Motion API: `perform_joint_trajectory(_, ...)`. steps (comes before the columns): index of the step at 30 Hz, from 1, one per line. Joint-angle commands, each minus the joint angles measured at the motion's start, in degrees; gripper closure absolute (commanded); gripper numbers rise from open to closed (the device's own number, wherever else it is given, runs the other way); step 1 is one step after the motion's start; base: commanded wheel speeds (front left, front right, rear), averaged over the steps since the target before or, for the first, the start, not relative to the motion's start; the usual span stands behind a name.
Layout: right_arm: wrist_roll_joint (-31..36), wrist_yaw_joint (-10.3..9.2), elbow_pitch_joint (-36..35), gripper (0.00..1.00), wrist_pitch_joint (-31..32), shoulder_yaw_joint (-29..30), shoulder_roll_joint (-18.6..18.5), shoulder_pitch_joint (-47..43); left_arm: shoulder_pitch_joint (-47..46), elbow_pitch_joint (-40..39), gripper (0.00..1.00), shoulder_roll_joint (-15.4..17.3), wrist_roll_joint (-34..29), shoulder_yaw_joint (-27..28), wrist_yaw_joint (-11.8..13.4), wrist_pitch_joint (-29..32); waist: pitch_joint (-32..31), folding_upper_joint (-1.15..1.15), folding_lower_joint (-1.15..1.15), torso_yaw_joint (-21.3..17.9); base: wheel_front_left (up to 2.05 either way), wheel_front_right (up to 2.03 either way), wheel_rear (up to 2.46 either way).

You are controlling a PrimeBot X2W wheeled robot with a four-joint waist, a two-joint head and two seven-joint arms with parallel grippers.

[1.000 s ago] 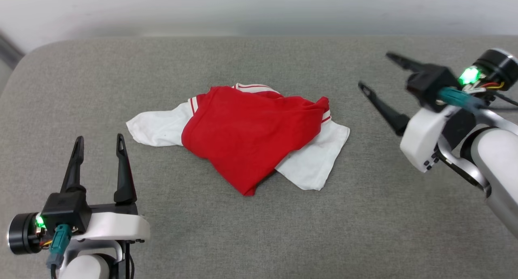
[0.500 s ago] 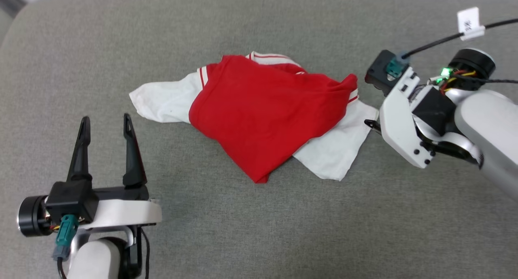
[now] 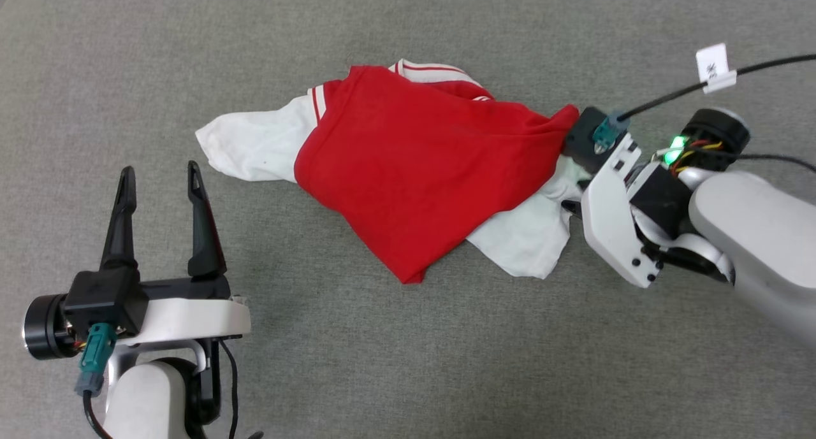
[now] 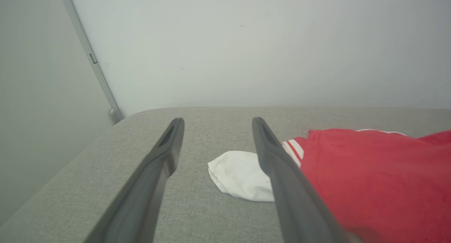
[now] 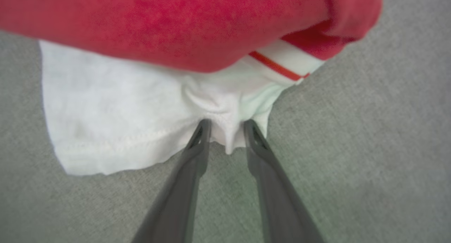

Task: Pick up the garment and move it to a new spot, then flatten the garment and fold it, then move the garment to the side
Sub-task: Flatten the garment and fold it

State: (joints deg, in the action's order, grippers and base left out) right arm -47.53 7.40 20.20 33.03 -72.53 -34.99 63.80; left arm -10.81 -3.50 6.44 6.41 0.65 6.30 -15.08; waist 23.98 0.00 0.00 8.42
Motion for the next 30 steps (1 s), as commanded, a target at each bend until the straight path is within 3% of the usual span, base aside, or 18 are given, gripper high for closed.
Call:
perform_joint_trajectory(1, -0.55, 0.15, 0.10, 1.00, -1.18, -1.24, -0.21, -2.10, 0.45, 0.17, 0.00, -0.31, -0.28, 0.68, -0.28, -0.12, -1.17, 0.00, 0.00, -0.94, 0.00, 0.00, 0.00)
perform_joint_trajectory(6, -2.91, 0.07, -3.77, 1.00, -9.16, -0.77, -4.02, -0.89, 2.29, 0.67, 0.00, -1.01, -1.22, 2.40, -1.37, -0.12, -4.64, 0.00, 0.00, -2.74, 0.00, 0.00, 0.00)
perform_joint_trajectory(10, -5.44, 0.07, -9.08, 1.00, -12.14, -0.19, -9.79, -2.34, 4.33, 0.80, 0.00, -1.52, -1.70, 3.69, -1.97, -0.12, -7.21, 0.00, 0.00, -4.39, 0.00, 0.00, 0.00)
perform_joint_trajectory(16, -9.79, 0.07, -16.78, 1.00, -12.20, 3.64, -20.56, -6.09, 6.14, 0.50, 0.00, -2.13, -2.22, 4.63, -2.85, -0.12, -8.88, 0.00, 0.00, -5.74, 0.00, 0.00, 0.00)
perform_joint_trajectory(22, -13.35, 0.07, -18.81, 1.00, -9.24, 9.80, -29.59, -8.66, 6.00, 0.20, 0.00, -2.52, -2.61, 4.68, -3.86, -0.12, -8.16, 0.00, 0.00, -5.75, 0.00, 0.00, 0.00)
perform_joint_trajectory(26, -13.01, 0.07, -16.77, 1.00, -6.06, 13.85, -32.10, -8.45, 4.94, 0.20, 0.00, -2.71, -2.76, 4.58, -4.55, -0.12, -6.54, 0.00, 0.00, -5.25, 0.00, 0.00, 0.00)
perform_joint_trajectory(30, -10.82, 0.07, -10.97, 1.00, -3.49, 16.85, -29.56, -7.34, 3.72, 0.38, 0.00, -2.95, -2.85, 4.06, -4.95, -0.12, -4.25, 0.00, 0.00, -4.39, 0.00, 0.00, 0.00)
